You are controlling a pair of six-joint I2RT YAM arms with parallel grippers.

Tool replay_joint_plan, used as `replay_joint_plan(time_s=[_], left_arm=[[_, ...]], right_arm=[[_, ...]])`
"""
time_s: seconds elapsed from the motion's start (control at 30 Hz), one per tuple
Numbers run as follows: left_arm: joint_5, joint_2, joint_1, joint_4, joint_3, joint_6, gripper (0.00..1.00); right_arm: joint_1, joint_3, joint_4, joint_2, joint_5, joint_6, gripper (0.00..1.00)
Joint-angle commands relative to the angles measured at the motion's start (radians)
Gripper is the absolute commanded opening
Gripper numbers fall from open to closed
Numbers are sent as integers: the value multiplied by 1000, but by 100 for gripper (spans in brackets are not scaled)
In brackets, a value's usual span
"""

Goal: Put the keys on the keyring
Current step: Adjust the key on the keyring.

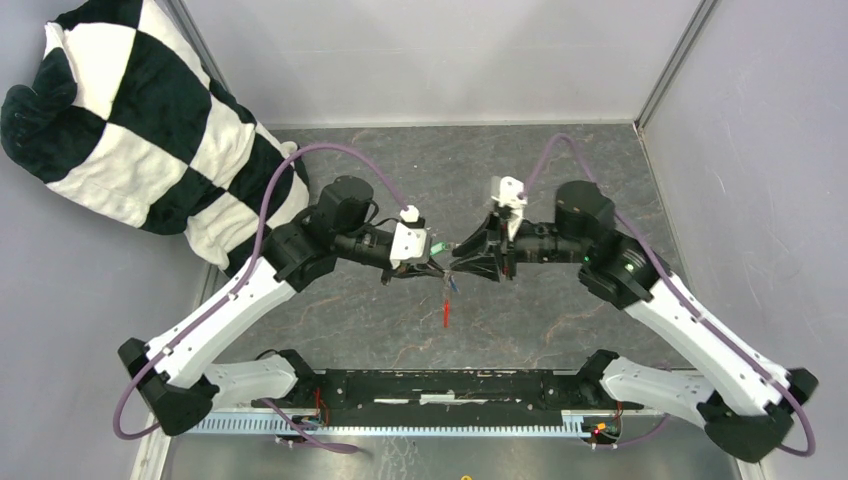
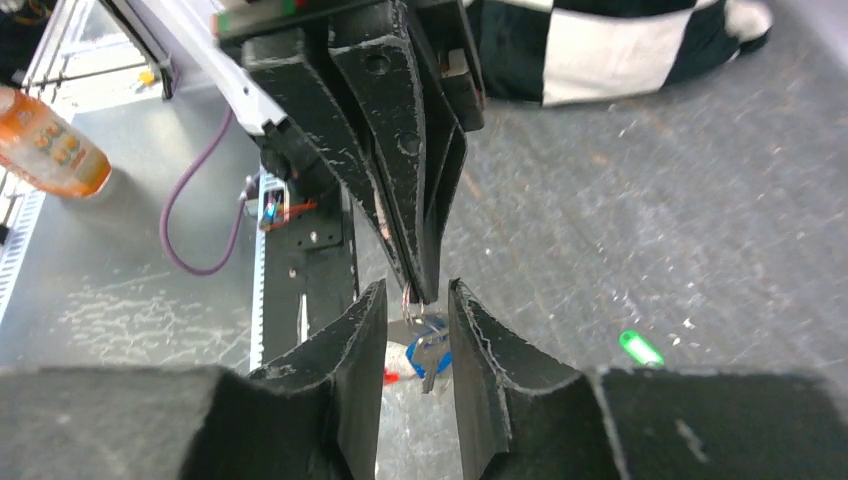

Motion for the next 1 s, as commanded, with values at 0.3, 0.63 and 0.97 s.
replay_joint_plan(time_s=[0.3,0.63,0.97], left_arm=[[65,-145,-4,382,-83,-268,2],[162,-128,-4,262,-34,-157,2],[163,-136,-4,243,-28,-137,2]], right_arm=[[-1,-307,343,-336,93,229,57],[0,-444,632,-347,118,394,52],[-1,-513,772,-311,-15,524,50]])
